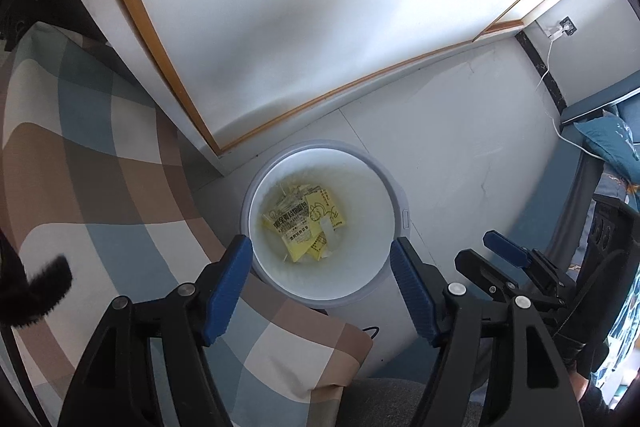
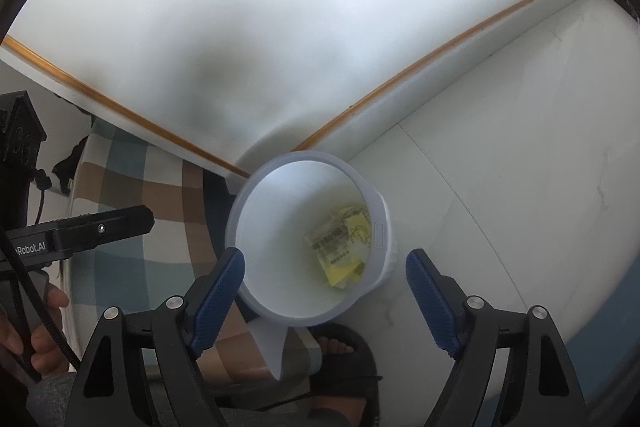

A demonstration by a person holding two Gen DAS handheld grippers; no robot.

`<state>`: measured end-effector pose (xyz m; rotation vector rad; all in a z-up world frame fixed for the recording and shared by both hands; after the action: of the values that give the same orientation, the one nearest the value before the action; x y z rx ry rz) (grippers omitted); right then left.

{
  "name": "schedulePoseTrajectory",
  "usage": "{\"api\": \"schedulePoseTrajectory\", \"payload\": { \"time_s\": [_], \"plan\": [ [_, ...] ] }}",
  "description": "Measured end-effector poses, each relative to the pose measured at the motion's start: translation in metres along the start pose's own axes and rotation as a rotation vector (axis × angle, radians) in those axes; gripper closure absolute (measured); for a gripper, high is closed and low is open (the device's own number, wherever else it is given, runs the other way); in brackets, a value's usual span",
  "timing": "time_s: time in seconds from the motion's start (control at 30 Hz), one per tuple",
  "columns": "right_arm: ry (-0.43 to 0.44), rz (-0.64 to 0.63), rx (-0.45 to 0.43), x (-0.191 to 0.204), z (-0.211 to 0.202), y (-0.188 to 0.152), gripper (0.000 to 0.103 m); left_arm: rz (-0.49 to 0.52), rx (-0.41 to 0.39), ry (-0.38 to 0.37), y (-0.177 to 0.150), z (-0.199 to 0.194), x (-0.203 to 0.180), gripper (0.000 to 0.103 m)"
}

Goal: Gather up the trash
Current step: 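Move both tools back over the table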

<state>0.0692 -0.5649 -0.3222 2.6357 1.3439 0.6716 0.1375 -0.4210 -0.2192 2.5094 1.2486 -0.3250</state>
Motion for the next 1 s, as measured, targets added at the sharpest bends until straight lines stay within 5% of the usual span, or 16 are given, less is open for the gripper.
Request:
{"api": "schedulePoseTrajectory", "payload": {
  "time_s": [0.13, 0.67, 1.0],
  "plan": [
    [0.001, -0.007, -0.022, 0.002, -0.010, 0.003, 0.016, -0.012, -0.044, 0.020, -0.004, -0.013, 0.001, 0.023],
    [0.001, -0.066, -0.105, 0.027, -0.068, 0.002, 0.012, -0.033, -0.193, 0.113, -0.026, -0.066, 0.019, 0.021],
    [0.029, -0.163, -0.209, 0.083, -0.117, 0.011, 0.012, -0.072, -0.325, 0.135, -0.040, -0.126, 0.048, 0.021]
  ]
}}
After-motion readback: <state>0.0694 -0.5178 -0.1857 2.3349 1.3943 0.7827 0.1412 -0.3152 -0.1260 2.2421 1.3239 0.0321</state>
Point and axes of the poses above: each gripper's, at about its wrist camera, not at the fingertips, and z roughly the way its jaws point, x to its left, y to its top, the point moved 8 cm from there along z, roughly the way its jaws point, and after that the axes turned 8 degrees about -y, right-handed, at the moved point
